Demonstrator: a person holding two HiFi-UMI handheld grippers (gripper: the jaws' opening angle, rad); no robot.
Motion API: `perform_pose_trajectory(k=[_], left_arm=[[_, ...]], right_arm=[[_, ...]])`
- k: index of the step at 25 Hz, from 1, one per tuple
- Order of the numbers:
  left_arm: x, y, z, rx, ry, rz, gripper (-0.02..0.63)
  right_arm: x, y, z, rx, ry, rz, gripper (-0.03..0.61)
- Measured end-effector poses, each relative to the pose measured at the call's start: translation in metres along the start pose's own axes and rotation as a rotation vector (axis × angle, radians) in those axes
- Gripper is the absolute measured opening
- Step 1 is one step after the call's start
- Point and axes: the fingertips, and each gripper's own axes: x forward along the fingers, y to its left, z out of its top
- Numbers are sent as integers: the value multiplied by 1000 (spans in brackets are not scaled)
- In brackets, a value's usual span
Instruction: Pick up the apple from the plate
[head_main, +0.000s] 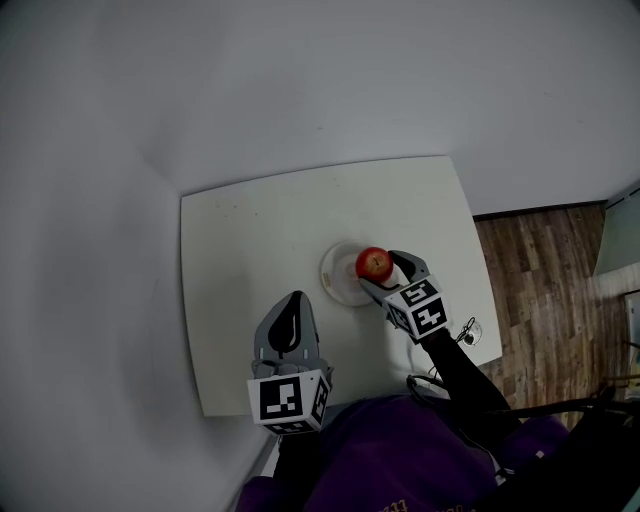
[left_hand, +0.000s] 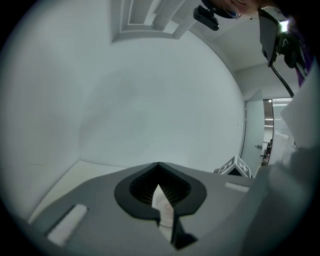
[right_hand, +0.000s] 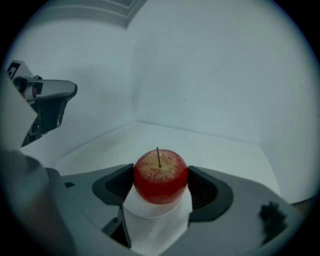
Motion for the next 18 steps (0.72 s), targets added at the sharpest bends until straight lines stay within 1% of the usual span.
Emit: perform_pose_trajectory(k=[9, 13, 18], left_arm=[[8, -16, -2, 1, 3, -61, 6], [11, -24, 0, 28, 2, -81, 6], [16, -31, 1, 22, 2, -113, 6]], right_arm=[[-16, -17, -7, 24, -2, -63, 345], [-24, -26, -13, 50, 4, -84, 345], [-32, -40, -21, 64, 8, -124, 345]])
